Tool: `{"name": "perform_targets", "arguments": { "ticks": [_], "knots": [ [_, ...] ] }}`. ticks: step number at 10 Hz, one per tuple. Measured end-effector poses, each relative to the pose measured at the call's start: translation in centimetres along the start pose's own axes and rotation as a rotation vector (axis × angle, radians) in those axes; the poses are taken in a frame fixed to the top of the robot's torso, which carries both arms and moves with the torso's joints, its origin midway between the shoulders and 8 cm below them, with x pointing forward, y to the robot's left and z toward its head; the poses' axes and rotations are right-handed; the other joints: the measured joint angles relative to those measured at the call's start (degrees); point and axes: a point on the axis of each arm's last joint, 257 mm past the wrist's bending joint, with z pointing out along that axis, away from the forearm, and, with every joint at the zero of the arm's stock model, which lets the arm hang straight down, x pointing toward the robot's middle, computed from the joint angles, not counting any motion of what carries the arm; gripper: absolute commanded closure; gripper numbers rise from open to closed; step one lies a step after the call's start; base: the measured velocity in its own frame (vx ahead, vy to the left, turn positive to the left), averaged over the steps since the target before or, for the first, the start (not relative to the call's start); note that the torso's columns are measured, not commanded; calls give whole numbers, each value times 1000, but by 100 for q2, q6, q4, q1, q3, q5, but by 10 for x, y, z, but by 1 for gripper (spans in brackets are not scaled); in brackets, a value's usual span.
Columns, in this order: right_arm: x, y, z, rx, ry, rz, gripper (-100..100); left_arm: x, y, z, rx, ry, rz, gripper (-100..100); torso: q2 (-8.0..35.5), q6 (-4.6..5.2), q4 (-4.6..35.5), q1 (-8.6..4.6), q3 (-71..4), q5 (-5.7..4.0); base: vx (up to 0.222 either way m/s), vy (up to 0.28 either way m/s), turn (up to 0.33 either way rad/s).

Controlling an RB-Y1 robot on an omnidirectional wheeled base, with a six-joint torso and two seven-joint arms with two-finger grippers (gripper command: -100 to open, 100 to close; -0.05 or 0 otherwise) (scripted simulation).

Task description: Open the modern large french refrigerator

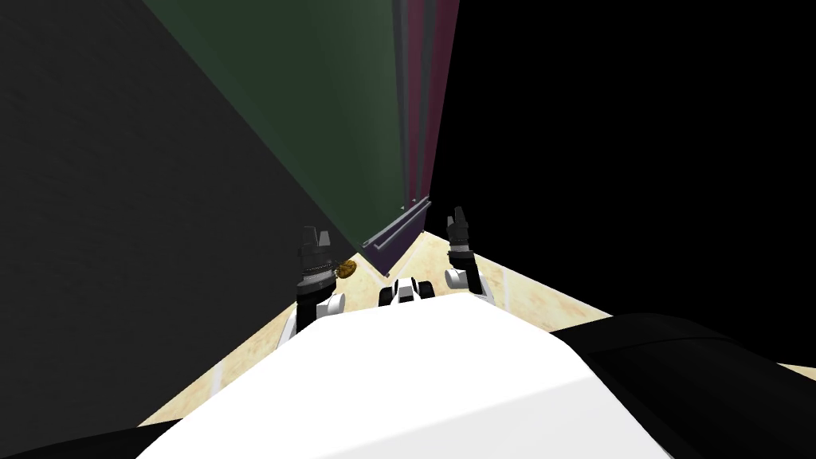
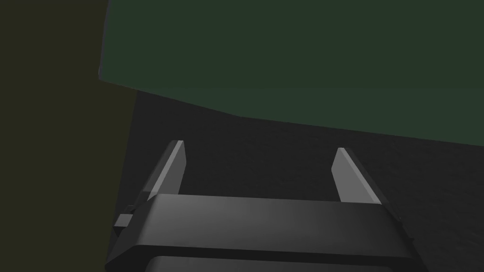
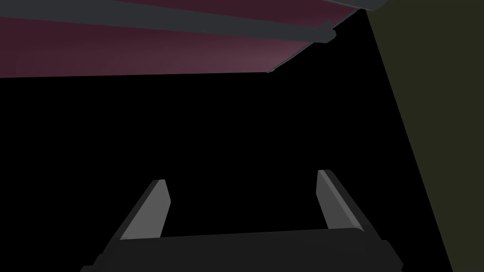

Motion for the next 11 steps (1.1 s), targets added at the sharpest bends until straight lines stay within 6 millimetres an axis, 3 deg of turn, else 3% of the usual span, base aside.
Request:
{"name": "perform_targets", "arguments": {
  "ticks": [11],
  "knots": [
    [0,0,0,0,0,0,0,27,105,-29,-190,114,17,-100,7,0,7,0,-5,0,21,-25,5]
  ]
}}
